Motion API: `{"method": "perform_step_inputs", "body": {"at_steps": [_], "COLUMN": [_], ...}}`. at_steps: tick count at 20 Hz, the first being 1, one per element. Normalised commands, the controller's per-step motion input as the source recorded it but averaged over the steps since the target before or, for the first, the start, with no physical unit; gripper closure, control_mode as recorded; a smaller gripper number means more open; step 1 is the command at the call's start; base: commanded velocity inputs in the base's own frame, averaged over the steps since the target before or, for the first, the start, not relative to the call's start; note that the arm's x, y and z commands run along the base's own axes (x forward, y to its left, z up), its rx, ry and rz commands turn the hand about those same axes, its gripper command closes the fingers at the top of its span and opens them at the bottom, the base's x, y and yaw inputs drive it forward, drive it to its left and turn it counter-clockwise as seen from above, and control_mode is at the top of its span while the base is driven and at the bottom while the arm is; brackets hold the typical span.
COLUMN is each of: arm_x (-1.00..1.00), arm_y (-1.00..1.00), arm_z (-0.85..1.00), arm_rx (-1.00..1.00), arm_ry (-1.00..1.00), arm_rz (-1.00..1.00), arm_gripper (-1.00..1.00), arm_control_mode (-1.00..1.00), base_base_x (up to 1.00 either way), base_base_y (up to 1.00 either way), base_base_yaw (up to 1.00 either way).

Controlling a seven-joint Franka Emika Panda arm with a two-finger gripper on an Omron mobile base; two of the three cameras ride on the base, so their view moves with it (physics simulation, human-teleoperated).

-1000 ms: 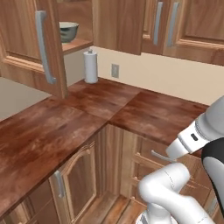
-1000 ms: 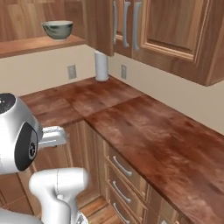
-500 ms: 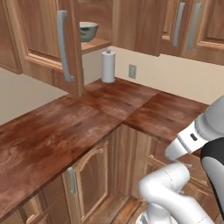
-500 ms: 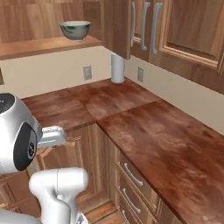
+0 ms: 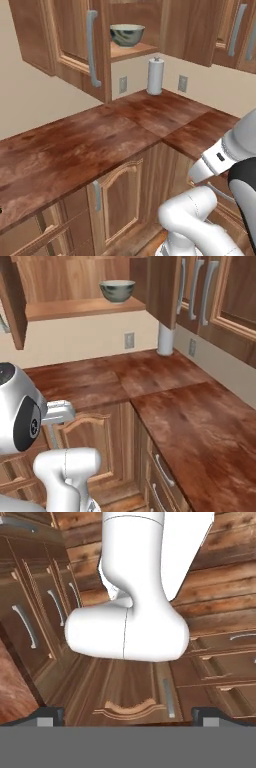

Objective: Move the bowls from the cabinet to the plates on the dining table.

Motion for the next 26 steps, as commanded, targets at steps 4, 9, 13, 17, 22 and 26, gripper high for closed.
{"method": "perform_step_inputs", "body": {"at_steps": [4,9,13,17,22,26], "arm_x": [0.0,0.0,0.0,0.0,0.0,0.0], "arm_y": [0.0,0.0,0.0,0.0,0.0,0.0], "arm_z": [0.0,0.0,0.0,0.0,0.0,0.0], "arm_rx": [0.0,0.0,0.0,0.0,0.0,0.0], "arm_ry": [0.0,0.0,0.0,0.0,0.0,0.0], "arm_rz": [0.0,0.0,0.0,0.0,0.0,0.0], "arm_gripper": [-1.0,-1.0,-1.0,-1.0,-1.0,-1.0], "arm_control_mode": [1.0,1.0,1.0,1.0,1.0,1.0], "base_base_x": [0.19,0.05,0.15,0.36,0.52,0.44], "base_base_y": [-0.41,-0.43,-0.16,-0.09,0.0,0.0], "base_base_yaw": [0.29,0.11,0.07,0.02,0.0,0.0]}}
